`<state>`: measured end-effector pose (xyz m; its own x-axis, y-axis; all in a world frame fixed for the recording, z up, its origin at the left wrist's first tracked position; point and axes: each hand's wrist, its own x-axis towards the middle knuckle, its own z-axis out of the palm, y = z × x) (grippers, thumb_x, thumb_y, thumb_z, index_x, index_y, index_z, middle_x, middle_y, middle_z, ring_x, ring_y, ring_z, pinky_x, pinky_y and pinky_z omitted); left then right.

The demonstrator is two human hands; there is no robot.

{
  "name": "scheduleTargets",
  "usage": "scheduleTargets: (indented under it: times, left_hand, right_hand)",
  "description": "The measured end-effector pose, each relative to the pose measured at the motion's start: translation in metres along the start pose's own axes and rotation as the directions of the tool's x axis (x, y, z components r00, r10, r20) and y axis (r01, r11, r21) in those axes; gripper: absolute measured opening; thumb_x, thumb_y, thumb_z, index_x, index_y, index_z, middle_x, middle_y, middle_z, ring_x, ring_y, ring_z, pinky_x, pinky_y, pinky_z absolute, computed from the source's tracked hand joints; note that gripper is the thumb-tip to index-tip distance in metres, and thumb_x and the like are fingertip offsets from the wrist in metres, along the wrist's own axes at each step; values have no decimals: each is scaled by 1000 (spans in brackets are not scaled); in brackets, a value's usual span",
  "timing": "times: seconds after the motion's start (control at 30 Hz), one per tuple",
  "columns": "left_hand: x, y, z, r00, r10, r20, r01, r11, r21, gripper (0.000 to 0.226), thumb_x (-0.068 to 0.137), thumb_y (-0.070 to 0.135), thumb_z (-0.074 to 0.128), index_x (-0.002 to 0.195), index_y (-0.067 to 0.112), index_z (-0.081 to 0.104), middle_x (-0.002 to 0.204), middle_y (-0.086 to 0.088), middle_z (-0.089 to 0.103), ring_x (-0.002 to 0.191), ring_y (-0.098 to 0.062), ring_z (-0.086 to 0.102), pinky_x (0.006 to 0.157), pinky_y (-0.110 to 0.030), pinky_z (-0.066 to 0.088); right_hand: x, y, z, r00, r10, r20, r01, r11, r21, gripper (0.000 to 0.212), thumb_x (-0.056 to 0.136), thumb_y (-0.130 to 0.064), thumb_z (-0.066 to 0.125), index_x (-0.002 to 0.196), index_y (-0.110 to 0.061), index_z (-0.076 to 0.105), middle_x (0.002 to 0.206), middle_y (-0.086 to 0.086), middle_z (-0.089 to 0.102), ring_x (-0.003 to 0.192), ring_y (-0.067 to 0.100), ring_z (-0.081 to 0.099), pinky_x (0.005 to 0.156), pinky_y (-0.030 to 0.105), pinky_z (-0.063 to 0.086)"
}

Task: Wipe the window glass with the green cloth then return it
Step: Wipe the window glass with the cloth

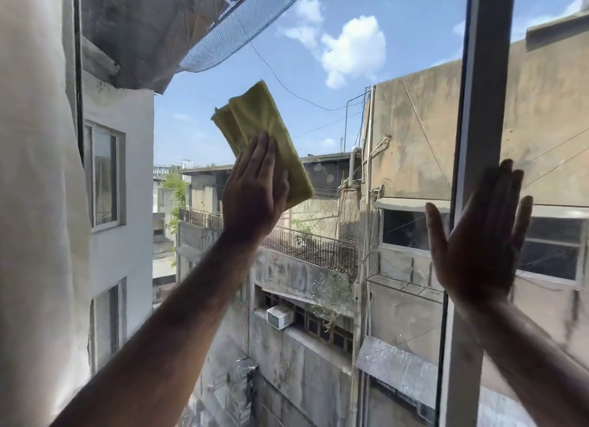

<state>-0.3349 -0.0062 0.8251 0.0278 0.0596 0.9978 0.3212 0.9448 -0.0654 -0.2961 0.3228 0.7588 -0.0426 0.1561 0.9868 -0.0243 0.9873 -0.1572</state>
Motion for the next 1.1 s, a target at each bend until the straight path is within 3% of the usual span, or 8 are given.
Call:
scheduleTargets:
  times: [0.33,0.5,0.83,1.1]
  left_hand:
    - [-92,-18,0,996,77,35,-78,997,11,49,110,28,46,152,3,47,161,-14,46,156,-25,37,123,-46,43]
    - [-59,-18,5,996,91,-8,-90,994,62,48,110,28,46,150,3,49,160,-15,48,154,-26,41,124,-45,42]
    - [19,-8,-3,998,-57,-36,55,997,-59,44,103,16,49,145,12,58,156,-2,55,150,-17,47,115,-38,52]
    - [-97,-14,-17,996,-12,86,17,998,-57,47,104,13,52,150,6,51,159,-9,50,152,-23,44,112,-45,55]
  right_hand:
    - [1,-3,-1,1000,8,-13,-8,1000,-6,88,113,-60,30,173,0,4,183,19,5,171,34,7,138,56,11]
    - [0,-3,1,1000,11,-28,-11,1000,3,88,113,-59,32,173,0,6,183,20,7,171,34,9,138,55,11]
    - [0,-3,-4,1000,7,6,-7,1000,-7,89,114,-63,26,173,-1,3,183,20,4,171,35,6,138,56,10]
    - [0,-4,-4,1000,8,-8,-8,1000,-20,88,114,-62,27,173,-1,3,182,20,5,171,34,7,138,57,11]
